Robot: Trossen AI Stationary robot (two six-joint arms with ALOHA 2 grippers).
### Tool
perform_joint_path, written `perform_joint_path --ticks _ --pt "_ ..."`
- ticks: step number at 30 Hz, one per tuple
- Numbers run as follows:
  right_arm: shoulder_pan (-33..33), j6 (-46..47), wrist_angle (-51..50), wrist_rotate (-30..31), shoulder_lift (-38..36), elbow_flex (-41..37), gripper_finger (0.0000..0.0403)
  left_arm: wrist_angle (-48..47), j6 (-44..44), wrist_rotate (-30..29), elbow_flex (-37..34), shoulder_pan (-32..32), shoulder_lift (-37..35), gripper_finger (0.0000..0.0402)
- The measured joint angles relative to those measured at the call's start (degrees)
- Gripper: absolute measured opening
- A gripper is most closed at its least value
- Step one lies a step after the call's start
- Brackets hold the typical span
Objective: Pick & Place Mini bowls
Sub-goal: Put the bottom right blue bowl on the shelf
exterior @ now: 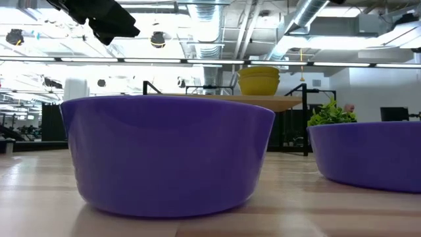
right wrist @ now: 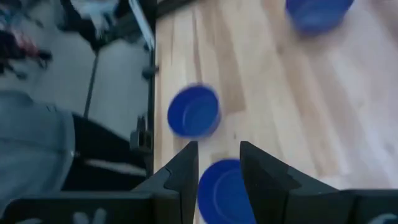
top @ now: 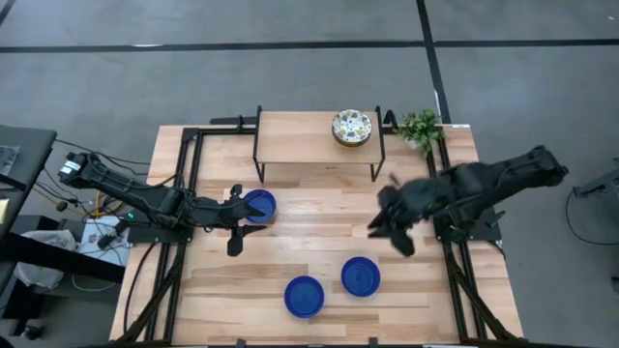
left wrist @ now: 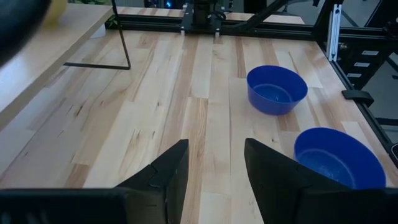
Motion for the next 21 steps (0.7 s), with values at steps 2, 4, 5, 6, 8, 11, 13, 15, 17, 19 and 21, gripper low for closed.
perform_joint_path --ticks 2,4,5,6,8,11,13,15,17,19,21 --pt "2.5 0.9 0.6 0.0 3.2 0.0 0.0107 0.0 0.0 0.0 0.0 0.0 0.0 0.0154" --pt "4.7 0.9 1.3 -0.1 6.6 0.0 0.0107 0.0 0.0 0.0 0.0 0.0 0.0 0.0154" --pt "5.7 0.9 2.0 -0.4 8.2 0.0 0.0107 0.0 0.0 0.0 0.0 0.0 0.0 0.0154" --pt "6.7 0.9 2.4 -0.8 9.6 0.0 0.0107 0.0 0.0 0.0 0.0 0.0 0.0 0.0154" --pt "8.4 0.9 2.7 -2.8 12.2 0.0 0.0107 0.0 0.0 0.0 0.0 0.0 0.0 0.0154" --pt "10.2 1.7 2.8 -6.5 15.7 0.0 0.0107 0.1 0.0 0.0 0.0 0.0 0.0 0.0154" --pt "11.3 2.7 2.8 -8.7 17.4 0.0 0.0107 0.0 0.0 0.0 0.0 0.0 0.0 0.0154" --pt "12.1 2.9 2.8 -10.3 19.0 0.0 0.0107 0.0 0.0 0.0 0.0 0.0 0.0 0.0154" --pt "12.9 2.4 2.8 -10.9 20.4 0.0 0.0107 0.1 0.0 0.0 0.0 0.0 0.0 0.0154" --pt "13.6 1.2 2.8 -11.1 21.5 0.0 0.0107 0.0 0.0 0.0 0.0 0.0 0.0 0.0154" --pt "14.1 -0.8 2.7 -11.3 22.5 0.0 0.0107 0.1 0.0 0.0 0.0 0.0 0.0 0.0154"
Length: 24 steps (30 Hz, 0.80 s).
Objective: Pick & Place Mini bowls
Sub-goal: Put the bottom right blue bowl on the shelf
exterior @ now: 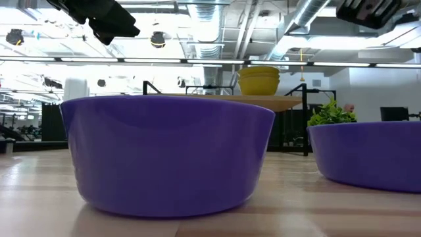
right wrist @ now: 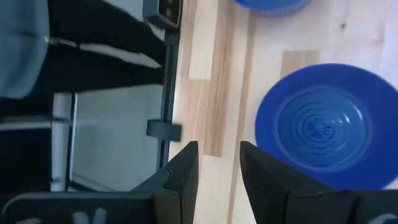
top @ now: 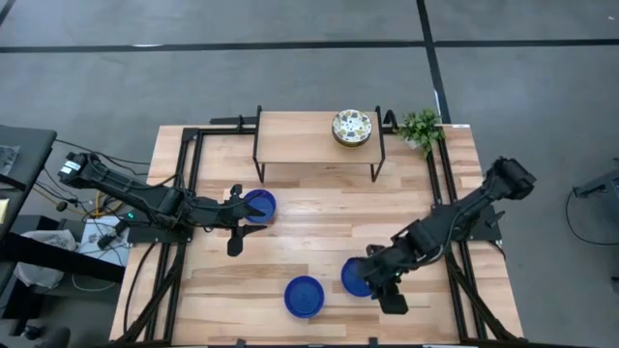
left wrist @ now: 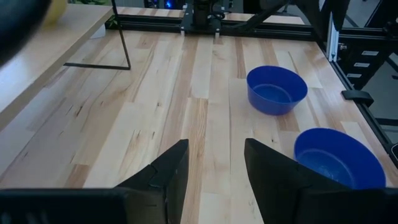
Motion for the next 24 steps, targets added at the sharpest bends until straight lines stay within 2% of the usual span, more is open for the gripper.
perform_joint_path --ticks 5,13,19,24 --pt "1.5 -6.8 -0.2 -0.9 2.3 0.0 0.0107 0.0 0.0 0.0 0.0 0.0 0.0 0.0154" --pt "3.3 -23.1 -0.7 1.4 6.8 0.0 0.0107 0.4 0.0 0.0 0.0 0.0 0.0 0.0154" --pt "3.1 -28.1 -2.2 3.0 10.0 0.0 0.0107 0.8 0.0 0.0 0.0 0.0 0.0 0.0154" --pt "3.2 -28.8 -4.8 2.9 12.1 0.0 0.0107 1.0 0.0 0.0 0.0 0.0 0.0 0.0154"
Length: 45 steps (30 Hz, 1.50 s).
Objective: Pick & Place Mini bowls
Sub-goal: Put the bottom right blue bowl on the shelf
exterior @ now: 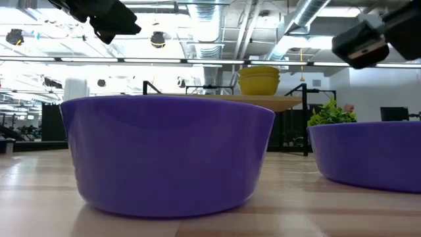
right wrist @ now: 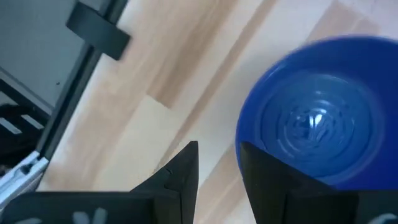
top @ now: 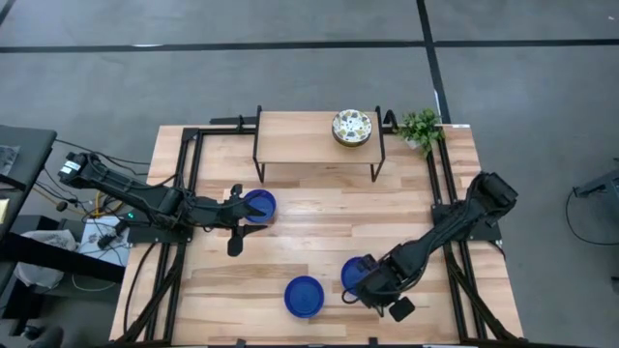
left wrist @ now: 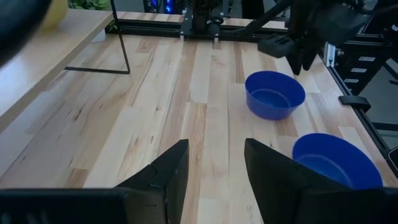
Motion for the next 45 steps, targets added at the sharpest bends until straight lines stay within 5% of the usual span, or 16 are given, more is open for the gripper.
perform_joint_path --ticks 27,38,45 --pt "0.7 0.5 -3.3 9.1 5.6 0.0 0.0105 1.2 0.0 0.0 0.0 0.0 0.1 0.0154" --pt "0.7 0.5 -3.4 9.3 5.8 0.0 0.0010 1.3 0.0 0.0 0.0 0.0 0.1 0.0154" --pt "-0.8 3.8 -8.3 9.8 5.8 2.3 0.0003 1.5 0.0 0.0 0.0 0.0 0.1 0.0154"
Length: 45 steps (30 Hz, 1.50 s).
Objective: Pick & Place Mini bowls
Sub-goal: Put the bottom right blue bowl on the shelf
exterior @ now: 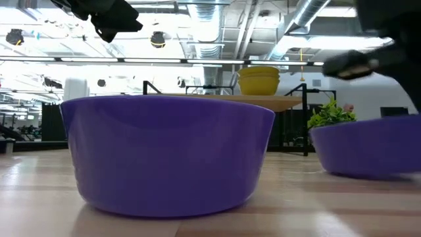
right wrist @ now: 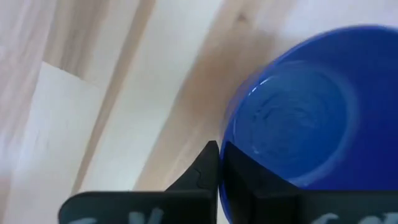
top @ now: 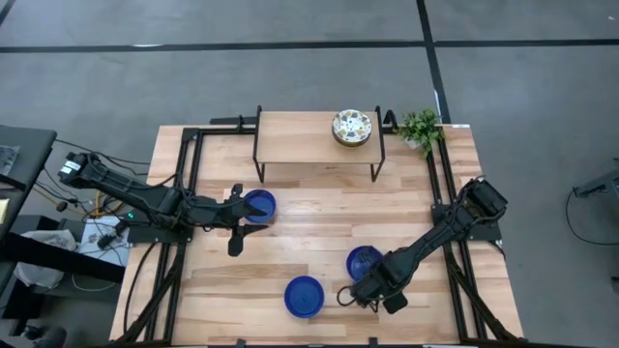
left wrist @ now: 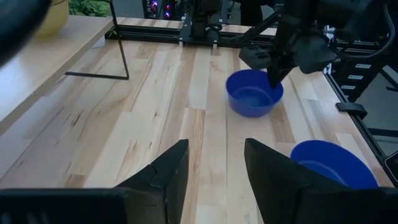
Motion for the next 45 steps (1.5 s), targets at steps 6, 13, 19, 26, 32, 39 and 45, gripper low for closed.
perform_joint_path --ticks 6,13,19,26,32,39,45 --pt "-3.7 -2.1 -5.5 -0.1 -2.9 7.4 0.0001 0.0 0.0 0.0 0.0 0.0 0.0 0.0154" --pt "-10.1 -4.6 -4.7 -0.2 -10.9 15.3 0.0001 0.0 0.0 0.0 0.0 0.0 0.0 0.0154" --pt "-16.5 -7.2 6.3 -6.8 -19.5 17.3 0.0000 0.0 0.0 0.0 0.0 0.0 0.0 0.0154" --pt "-23.0 -10.7 20.3 -13.1 -25.9 17.4 0.0000 0.1 0.0 0.0 0.0 0.0 0.0 0.0154" --pt "-26.5 -13.9 32.1 -18.2 -26.7 17.4 0.0000 0.3 0.0 0.0 0.0 0.0 0.0 0.0154" --pt "-27.8 -17.1 41.6 -20.1 -23.4 17.4 0.0000 0.4 0.0 0.0 0.0 0.0 0.0 0.0154" --pt "-28.1 -21.0 40.6 -6.2 -18.7 19.4 0.0000 0.6 0.0 0.0 0.0 0.0 0.0 0.0154"
